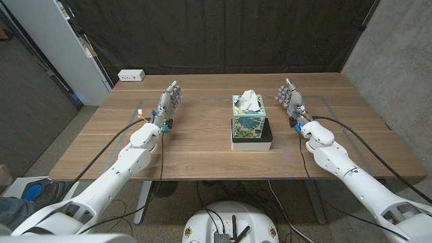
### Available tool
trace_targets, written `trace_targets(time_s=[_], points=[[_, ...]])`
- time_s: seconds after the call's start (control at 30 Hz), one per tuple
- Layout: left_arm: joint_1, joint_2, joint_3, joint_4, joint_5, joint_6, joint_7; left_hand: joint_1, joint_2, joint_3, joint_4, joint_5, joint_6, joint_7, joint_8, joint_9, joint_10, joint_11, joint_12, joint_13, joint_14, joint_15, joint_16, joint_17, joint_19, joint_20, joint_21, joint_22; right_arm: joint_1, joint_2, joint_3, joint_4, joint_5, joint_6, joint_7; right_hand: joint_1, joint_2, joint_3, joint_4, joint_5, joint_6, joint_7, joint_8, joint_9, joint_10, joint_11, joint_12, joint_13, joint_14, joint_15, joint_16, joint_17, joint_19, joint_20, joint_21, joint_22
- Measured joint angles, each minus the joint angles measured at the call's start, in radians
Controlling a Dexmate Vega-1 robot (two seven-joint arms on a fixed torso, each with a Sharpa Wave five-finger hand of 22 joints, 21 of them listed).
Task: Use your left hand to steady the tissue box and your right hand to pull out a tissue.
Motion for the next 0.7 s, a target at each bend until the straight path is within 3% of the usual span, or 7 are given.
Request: trace_targets(time_s=[0.27, 0.47, 0.7], points=[[0.003, -0.002, -0.002, 0.007, 0.007, -0.019, -0.002, 0.006, 0.006, 0.004, -0.004, 0.004, 0.017, -0.001, 0.001, 0.003, 0.019, 0.003, 0.012, 0.0, 0.021, -0.006, 0.007, 0.0, 0.014, -0.01, 0.008, 0.0, -0.015, -0.008, 0.0, -0.025, -0.011, -0.008, -0.022, 0.0, 0.0, 0.0, 0.0, 0.0, 0.0, 0.0, 0.0, 0.002, 0.004, 0.004, 0.004, -0.003, 0.0, 0.0, 0.0, -0.003, 0.004, 0.004, 0.0, 0.0], [0.005, -0.005, -0.003, 0.013, 0.015, -0.034, 0.004, 0.022, 0.014, 0.014, -0.014, 0.008, 0.085, -0.009, 0.022, 0.003, 0.053, -0.01, 0.018, 0.004, 0.055, -0.015, 0.014, 0.0, 0.044, -0.007, 0.017, 0.005, -0.03, -0.015, 0.001, -0.046, -0.016, -0.012, -0.036, 0.0, 0.0, 0.0, 0.0, 0.0, 0.005, 0.005, 0.0, -0.001, 0.005, 0.005, 0.004, -0.006, 0.004, 0.004, 0.0, -0.003, 0.007, 0.007, 0.0, 0.0], [0.013, -0.009, -0.003, 0.012, 0.055, -0.052, 0.057, 0.145, 0.024, 0.065, -0.034, 0.027, 0.174, -0.005, 0.048, 0.013, 0.159, -0.015, 0.057, 0.014, 0.187, -0.029, 0.045, 0.005, 0.144, -0.004, 0.045, 0.006, -0.041, -0.022, 0.001, -0.061, -0.028, -0.012, -0.045, 0.0, 0.0, 0.004, -0.004, 0.0, 0.009, 0.001, 0.008, -0.001, 0.015, 0.007, 0.008, -0.008, 0.004, 0.003, 0.008, -0.003, 0.007, 0.007, 0.0, 0.0]])
